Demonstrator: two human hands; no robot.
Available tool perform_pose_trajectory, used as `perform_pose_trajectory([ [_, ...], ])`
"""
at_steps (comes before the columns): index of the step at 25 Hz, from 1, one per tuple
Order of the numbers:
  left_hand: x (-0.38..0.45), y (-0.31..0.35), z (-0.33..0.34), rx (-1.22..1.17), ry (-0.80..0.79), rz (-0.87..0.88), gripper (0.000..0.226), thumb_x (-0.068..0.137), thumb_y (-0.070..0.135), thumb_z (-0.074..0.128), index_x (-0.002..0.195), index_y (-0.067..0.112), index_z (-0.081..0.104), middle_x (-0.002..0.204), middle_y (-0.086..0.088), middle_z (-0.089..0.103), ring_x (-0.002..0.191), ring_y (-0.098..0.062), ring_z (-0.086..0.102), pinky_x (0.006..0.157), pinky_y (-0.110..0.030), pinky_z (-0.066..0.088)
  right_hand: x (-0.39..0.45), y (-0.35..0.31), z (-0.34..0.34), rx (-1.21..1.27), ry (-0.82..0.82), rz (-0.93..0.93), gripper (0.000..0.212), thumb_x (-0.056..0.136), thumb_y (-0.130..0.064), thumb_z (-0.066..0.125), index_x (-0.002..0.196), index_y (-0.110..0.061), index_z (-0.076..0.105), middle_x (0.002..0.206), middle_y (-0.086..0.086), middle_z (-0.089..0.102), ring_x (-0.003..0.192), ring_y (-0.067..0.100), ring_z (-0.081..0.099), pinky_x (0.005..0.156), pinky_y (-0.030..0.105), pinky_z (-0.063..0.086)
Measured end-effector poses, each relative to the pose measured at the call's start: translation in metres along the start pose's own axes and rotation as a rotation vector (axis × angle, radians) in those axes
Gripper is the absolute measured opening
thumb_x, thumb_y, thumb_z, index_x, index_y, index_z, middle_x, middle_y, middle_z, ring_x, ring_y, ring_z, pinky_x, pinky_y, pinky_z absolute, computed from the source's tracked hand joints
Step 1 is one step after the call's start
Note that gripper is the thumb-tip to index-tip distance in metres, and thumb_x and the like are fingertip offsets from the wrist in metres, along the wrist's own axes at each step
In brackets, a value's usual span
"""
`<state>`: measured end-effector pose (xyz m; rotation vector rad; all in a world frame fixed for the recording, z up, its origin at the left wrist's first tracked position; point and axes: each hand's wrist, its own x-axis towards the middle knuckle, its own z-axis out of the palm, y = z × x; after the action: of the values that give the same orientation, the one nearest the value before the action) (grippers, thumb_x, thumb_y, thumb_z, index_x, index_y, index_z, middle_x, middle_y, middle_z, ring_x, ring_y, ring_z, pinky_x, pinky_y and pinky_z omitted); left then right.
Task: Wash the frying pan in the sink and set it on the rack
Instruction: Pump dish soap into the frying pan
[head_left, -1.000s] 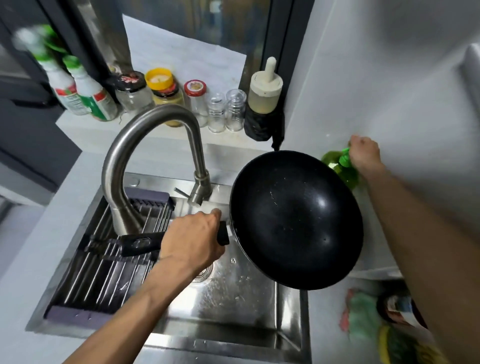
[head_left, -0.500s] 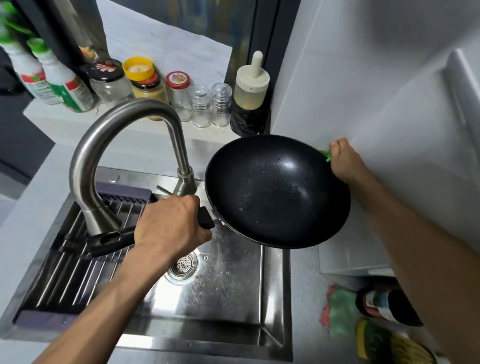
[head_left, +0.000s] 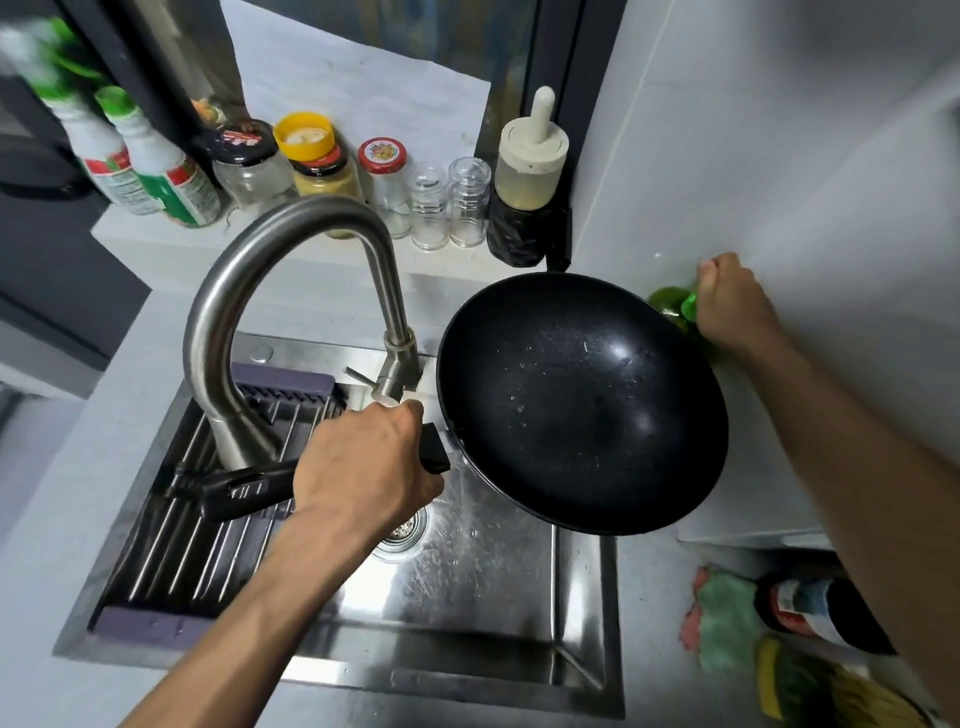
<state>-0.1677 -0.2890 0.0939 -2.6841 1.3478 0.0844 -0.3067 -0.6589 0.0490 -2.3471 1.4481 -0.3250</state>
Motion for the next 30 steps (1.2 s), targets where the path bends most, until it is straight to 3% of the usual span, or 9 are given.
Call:
perform_pose_trajectory([
  [4,-0.007,0.005,0.008,-0.02,-0.026,-0.003,0.035,0.067,0.05,0.061,0.09,0.024,0.056,0.08,-0.003,0.067,0.072,-0.029,0.066,0.055,-0.031,0.034,-0.011,0.004,0.012,0.055,0.066,0.029,0.041,0.107,-0.035,0.026,0.119,-0.001,0.045,0.12,0.034,0.053,0.106,0.049,0.054,0.083,0.046,0.041],
  [9,-0.029,0.0,0.022,-0.047,-0.036,-0.022,0.039,0.069,0.054,0.062,0.094,0.025,0.056,0.083,-0.002,0.068,0.077,-0.027,0.067,0.055,-0.031,0.037,-0.012,-0.009,0.0,0.075,-0.01,0.146,0.047,0.107,-0.039,0.027,0.13,-0.001,0.044,0.134,0.032,0.048,0.12,0.047,0.049,0.097,0.048,0.039],
  [13,-0.06,-0.011,0.05,-0.096,-0.107,-0.06,0.038,0.069,0.053,0.062,0.094,0.025,0.057,0.079,-0.002,0.069,0.073,-0.027,0.067,0.054,-0.031,0.039,-0.043,-0.033,-0.016,0.026,0.302,-0.013,0.047,0.102,-0.039,0.038,0.129,-0.003,0.052,0.14,0.021,0.046,0.122,0.042,0.048,0.099,0.046,0.039],
  [15,-0.079,-0.019,0.071,-0.097,-0.17,-0.101,0.037,0.069,0.05,0.063,0.096,0.026,0.056,0.081,-0.001,0.069,0.075,-0.025,0.067,0.055,-0.031,0.041,-0.088,-0.062,-0.008,0.188,0.392,-0.158,0.037,0.096,-0.033,0.046,0.117,-0.006,0.061,0.127,0.013,0.059,0.114,0.035,0.056,0.095,0.043,0.044],
  [18,-0.101,-0.03,0.101,-0.104,-0.25,-0.145,0.035,0.072,0.044,0.061,0.1,0.025,0.055,0.085,-0.001,0.069,0.078,-0.024,0.067,0.059,-0.031,0.044,-0.178,-0.131,0.024,0.593,-0.077,-0.338,0.018,0.091,-0.021,0.062,0.108,-0.016,0.067,0.107,-0.007,0.069,0.1,0.014,0.066,0.092,0.041,0.054],
  [21,-0.108,-0.039,0.128,-0.102,-0.278,-0.136,0.029,0.075,0.038,0.059,0.1,0.023,0.055,0.086,-0.002,0.069,0.08,-0.024,0.067,0.06,-0.032,0.044,-0.234,-0.213,0.05,0.938,-0.694,-0.293,0.06,0.086,-0.025,0.073,0.14,-0.027,0.049,0.14,-0.008,0.055,0.124,0.009,0.054,0.106,0.033,0.046],
  [23,-0.109,-0.047,0.141,-0.102,-0.289,-0.143,0.026,0.077,0.034,0.057,0.099,0.022,0.055,0.087,-0.003,0.07,0.08,-0.025,0.068,0.06,-0.032,0.042,-0.247,-0.257,0.06,1.138,-0.905,-0.22,0.078,0.082,-0.025,0.075,0.149,-0.028,0.035,0.15,0.0,0.048,0.135,0.017,0.047,0.113,0.036,0.036],
  [26,-0.109,-0.057,0.158,-0.116,-0.296,-0.142,0.023,0.077,0.031,0.057,0.098,0.021,0.057,0.086,-0.002,0.069,0.079,-0.024,0.068,0.059,-0.031,0.039,-0.246,-0.283,0.066,1.243,-0.954,-0.191,0.044,0.082,-0.023,0.073,0.123,-0.022,0.057,0.115,-0.001,0.07,0.114,0.018,0.064,0.109,0.04,0.041],
  [30,-0.112,-0.067,0.182,-0.157,-0.331,-0.162,0.028,0.075,0.037,0.061,0.098,0.02,0.057,0.086,0.0,0.069,0.079,-0.022,0.067,0.059,-0.031,0.038,-0.242,-0.225,0.059,1.309,-0.794,-0.16,0.011,0.085,-0.021,0.07,0.094,-0.026,0.071,0.085,-0.006,0.068,0.084,0.013,0.063,0.093,0.037,0.047],
])
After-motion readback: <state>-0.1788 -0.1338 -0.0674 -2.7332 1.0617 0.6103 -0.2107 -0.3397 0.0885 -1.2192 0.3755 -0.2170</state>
